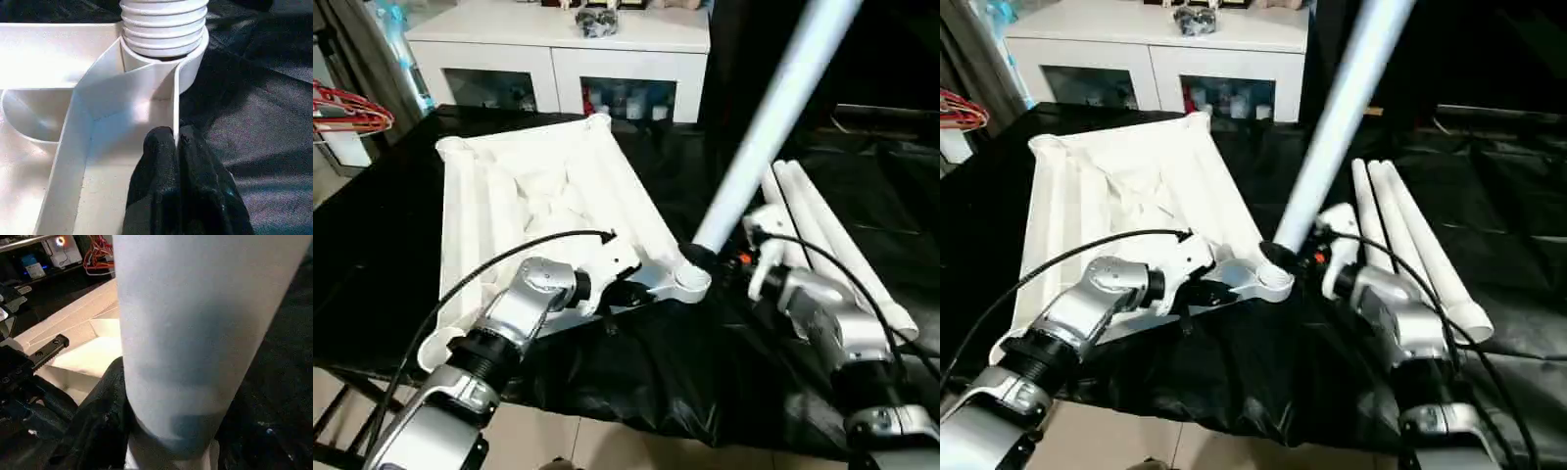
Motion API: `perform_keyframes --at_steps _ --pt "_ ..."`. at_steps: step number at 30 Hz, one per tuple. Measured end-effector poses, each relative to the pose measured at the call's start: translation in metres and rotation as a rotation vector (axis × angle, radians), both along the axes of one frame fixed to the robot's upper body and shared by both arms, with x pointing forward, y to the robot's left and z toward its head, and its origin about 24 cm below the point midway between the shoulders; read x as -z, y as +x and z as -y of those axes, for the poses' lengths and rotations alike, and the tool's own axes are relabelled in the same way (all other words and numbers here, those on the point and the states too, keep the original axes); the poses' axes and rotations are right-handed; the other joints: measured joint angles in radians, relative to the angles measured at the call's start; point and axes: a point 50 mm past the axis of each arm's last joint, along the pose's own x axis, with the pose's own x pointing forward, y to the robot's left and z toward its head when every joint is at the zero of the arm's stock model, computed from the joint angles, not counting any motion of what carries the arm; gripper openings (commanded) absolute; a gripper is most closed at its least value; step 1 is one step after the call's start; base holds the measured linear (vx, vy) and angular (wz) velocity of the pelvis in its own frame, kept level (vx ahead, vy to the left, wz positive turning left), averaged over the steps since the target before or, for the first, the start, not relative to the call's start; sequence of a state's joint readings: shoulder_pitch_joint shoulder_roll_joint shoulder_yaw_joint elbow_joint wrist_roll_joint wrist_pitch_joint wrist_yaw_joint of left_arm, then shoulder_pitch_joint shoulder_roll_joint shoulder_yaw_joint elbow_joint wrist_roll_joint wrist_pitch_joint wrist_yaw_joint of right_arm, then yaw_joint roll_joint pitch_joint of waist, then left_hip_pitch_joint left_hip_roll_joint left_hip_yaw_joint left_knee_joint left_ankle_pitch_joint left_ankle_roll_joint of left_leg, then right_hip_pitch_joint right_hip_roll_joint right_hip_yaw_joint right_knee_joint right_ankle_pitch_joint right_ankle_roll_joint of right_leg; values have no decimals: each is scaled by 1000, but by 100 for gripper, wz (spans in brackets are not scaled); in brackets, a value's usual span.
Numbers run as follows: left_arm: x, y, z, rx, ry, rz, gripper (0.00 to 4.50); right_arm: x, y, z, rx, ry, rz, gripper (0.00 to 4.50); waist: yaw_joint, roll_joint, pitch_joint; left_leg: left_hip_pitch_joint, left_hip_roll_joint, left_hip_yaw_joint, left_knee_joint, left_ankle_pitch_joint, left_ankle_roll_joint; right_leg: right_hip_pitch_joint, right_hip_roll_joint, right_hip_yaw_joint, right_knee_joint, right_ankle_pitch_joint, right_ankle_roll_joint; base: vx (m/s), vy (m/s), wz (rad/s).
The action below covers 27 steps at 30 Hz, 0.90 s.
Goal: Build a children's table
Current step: Insert table leg to table base
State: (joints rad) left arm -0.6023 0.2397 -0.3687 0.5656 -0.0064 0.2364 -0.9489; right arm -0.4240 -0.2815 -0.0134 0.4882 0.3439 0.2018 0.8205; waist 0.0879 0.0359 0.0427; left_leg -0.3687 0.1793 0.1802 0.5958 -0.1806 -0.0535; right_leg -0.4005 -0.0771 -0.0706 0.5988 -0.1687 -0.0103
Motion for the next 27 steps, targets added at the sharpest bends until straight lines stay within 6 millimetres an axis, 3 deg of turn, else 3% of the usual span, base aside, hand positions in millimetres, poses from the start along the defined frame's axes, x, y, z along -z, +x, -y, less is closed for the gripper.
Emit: perform_keyframes --at_steps 7,17,27 --pt "2 0 -1 4 0 5 0 -1 -4 -6 -49 -114 80 190 -3 3 -2 1 -2 0 -3 0 0 2 0 1 -5 0 0 0 0 0" --pt "2 0 -5 15 10 17 0 -7 2 -12 -170 -232 118 190 -11 0 -1 1 -2 -1 -4 0 0 2 0 0 -6 0 1 0 0 0" --pt "-1 -6 -23 120 17 9 0 -5 -5 -15 -347 -204 147 190 -17 -7 -2 2 -1 -2 -11 0 0 1 0 -2 -6 -1 1 0 0 0"
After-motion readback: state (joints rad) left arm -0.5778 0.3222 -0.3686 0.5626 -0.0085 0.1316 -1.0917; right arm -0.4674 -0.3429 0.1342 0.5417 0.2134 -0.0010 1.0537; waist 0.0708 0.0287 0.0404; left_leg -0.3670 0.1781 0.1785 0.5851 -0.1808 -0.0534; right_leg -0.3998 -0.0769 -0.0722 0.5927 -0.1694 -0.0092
